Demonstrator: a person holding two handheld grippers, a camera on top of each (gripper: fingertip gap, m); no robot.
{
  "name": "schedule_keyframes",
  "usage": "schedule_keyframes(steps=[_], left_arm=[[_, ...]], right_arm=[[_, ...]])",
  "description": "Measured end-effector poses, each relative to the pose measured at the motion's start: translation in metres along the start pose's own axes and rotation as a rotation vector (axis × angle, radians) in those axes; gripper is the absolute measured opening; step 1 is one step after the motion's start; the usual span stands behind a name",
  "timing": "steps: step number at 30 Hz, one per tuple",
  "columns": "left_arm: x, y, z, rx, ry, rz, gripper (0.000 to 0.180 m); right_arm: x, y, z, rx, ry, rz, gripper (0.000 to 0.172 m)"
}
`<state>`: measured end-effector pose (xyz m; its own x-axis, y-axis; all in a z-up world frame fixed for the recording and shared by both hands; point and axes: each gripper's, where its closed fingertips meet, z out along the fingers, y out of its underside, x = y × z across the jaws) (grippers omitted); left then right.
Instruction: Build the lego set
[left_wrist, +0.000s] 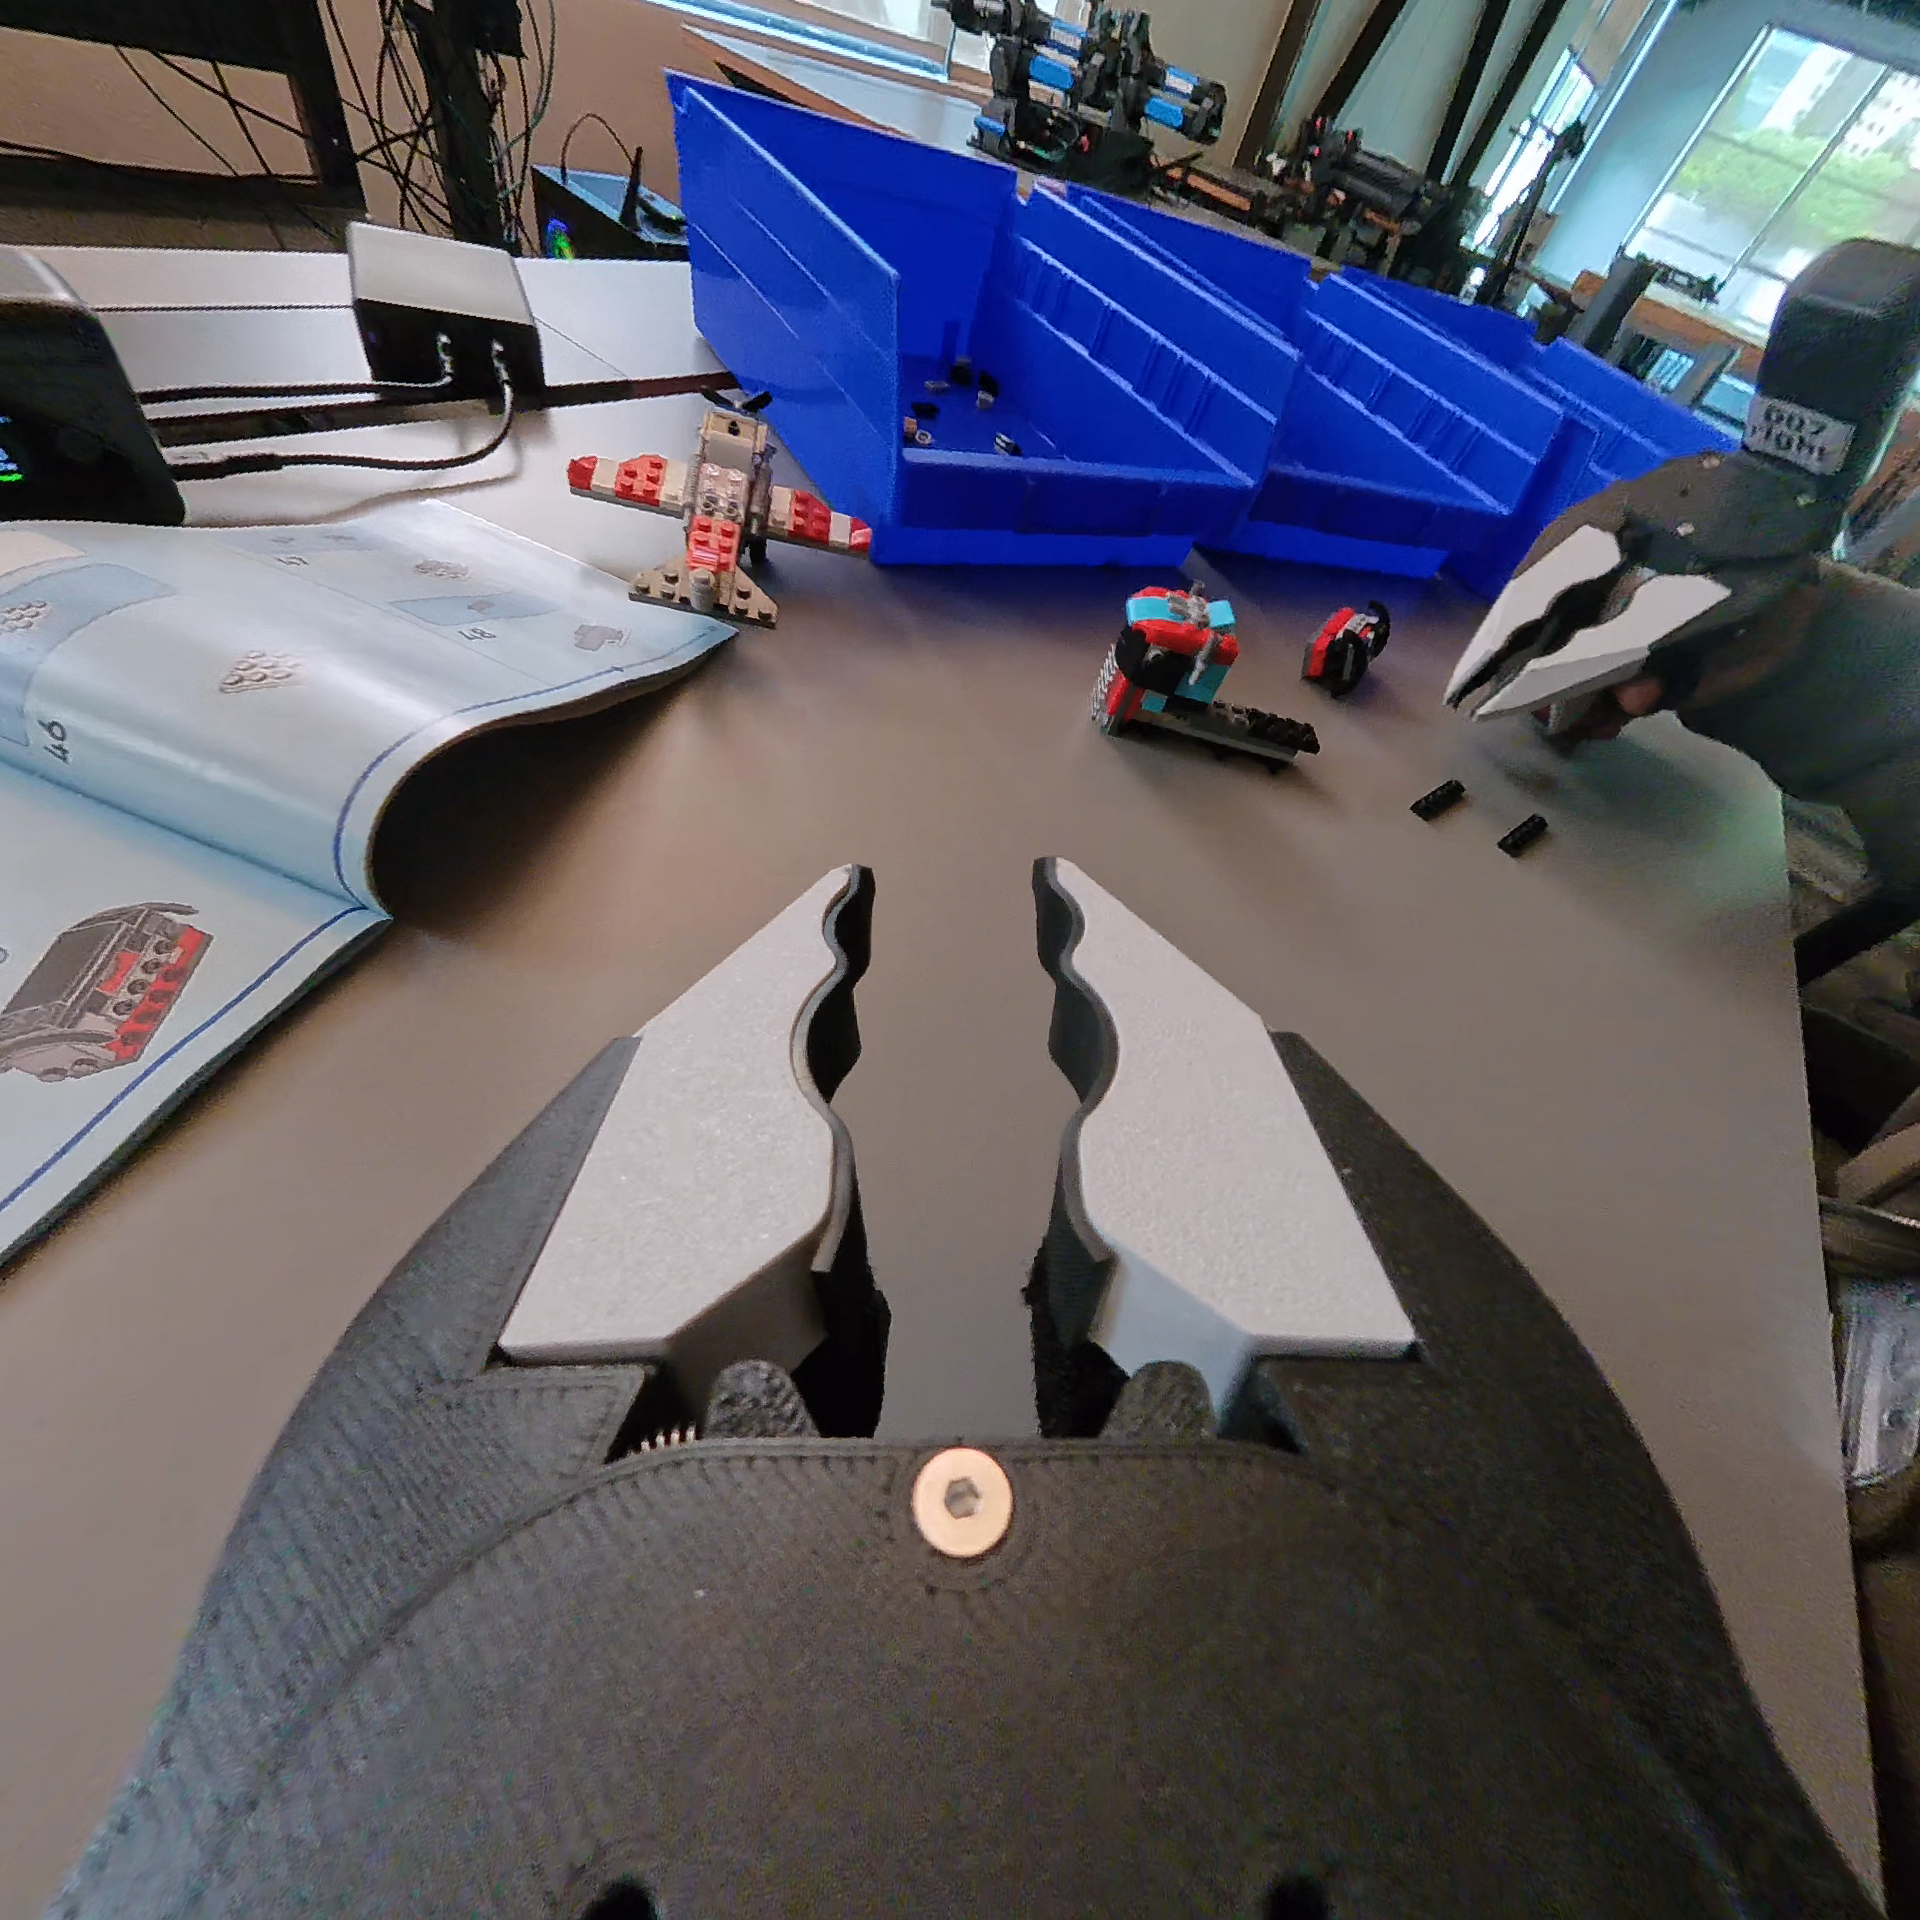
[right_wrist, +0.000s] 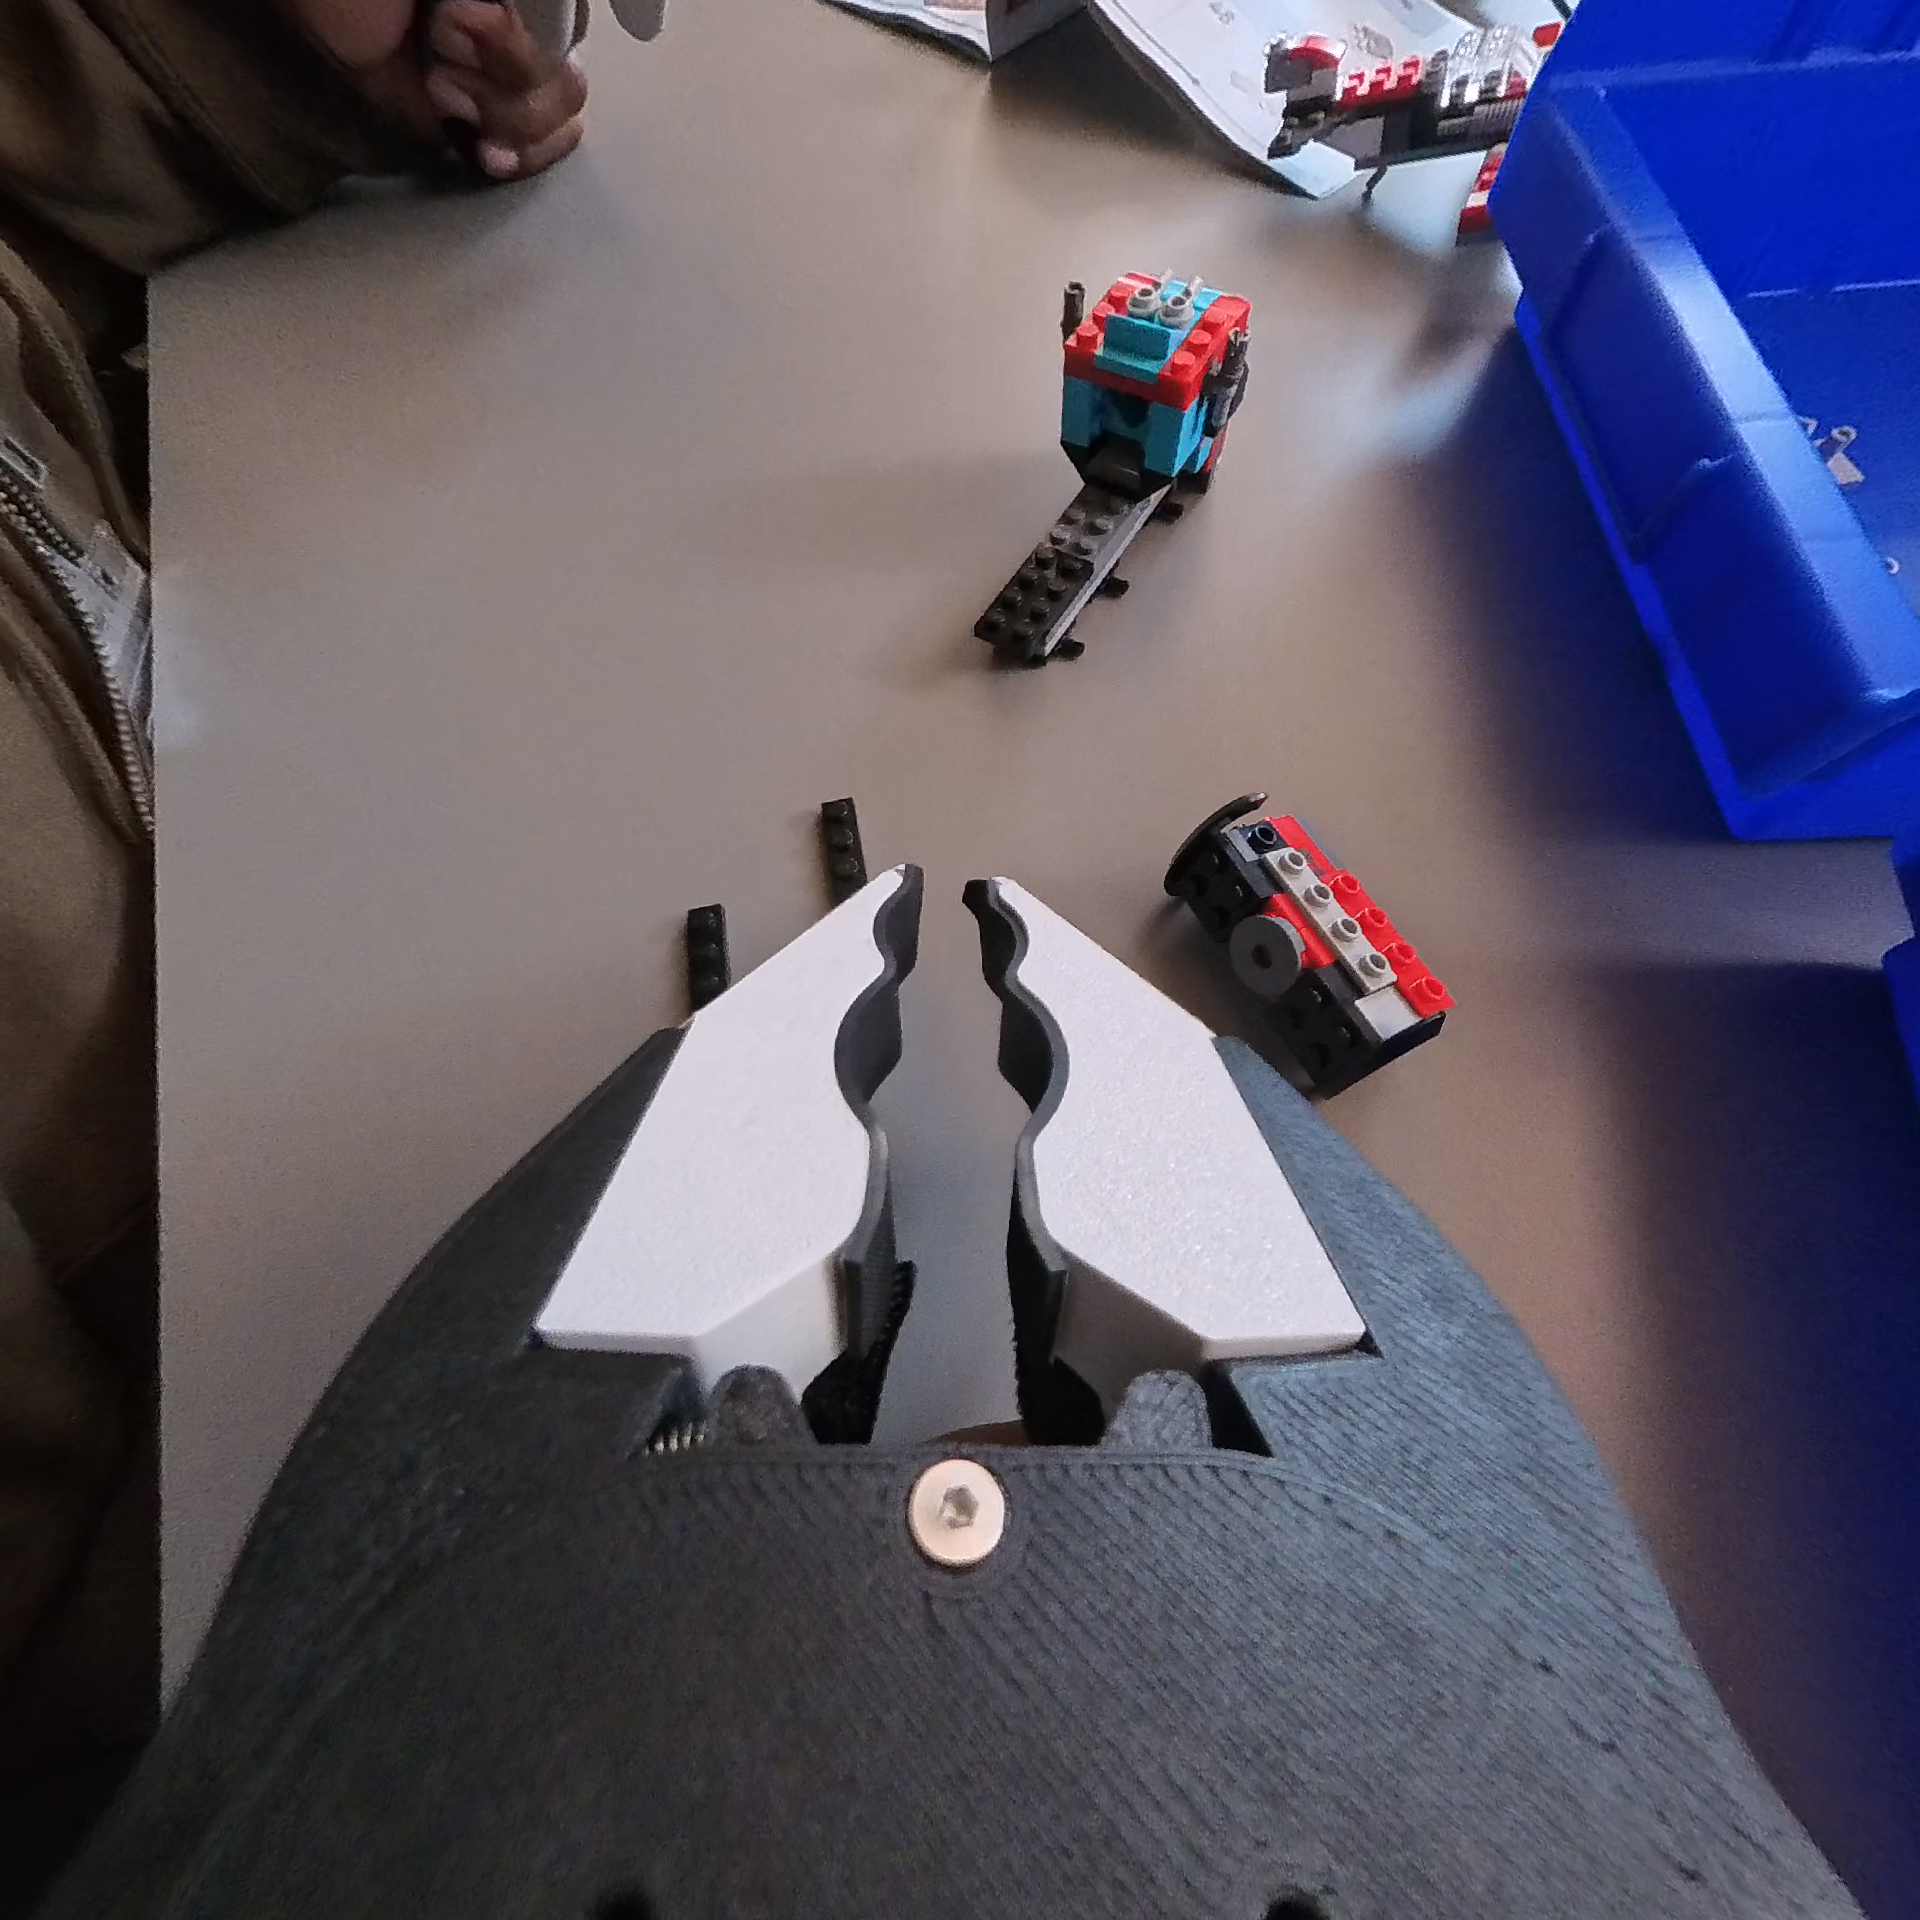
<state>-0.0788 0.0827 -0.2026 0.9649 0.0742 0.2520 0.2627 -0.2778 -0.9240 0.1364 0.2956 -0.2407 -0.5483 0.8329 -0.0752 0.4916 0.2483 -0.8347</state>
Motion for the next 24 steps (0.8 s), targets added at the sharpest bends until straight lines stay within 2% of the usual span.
schedule_keyframes(steps=[14,17,22,24], left_arm=[[-0.006,0.004,0.005,-0.033,-0.045,-0.003,0.033],[-0.007,0.003,0.004,-0.028,-0.046,-0.005,0.033],[-0.006,0.002,0.003,-0.017,-0.041,-0.006,0.033],[-0.006,0.001,0.002,-0.008,-0.037,-0.007,0.033]], right_arm=[[0.005,-0.017,-0.016,0.14,-0.031,0.06,0.014],[0.009,-0.03,-0.021,0.165,0.006,-0.026,0.014],[0.032,-0.093,-0.046,0.22,0.105,-0.11,0.021],[0.044,-0.102,-0.049,0.186,0.157,-0.147,0.022]])
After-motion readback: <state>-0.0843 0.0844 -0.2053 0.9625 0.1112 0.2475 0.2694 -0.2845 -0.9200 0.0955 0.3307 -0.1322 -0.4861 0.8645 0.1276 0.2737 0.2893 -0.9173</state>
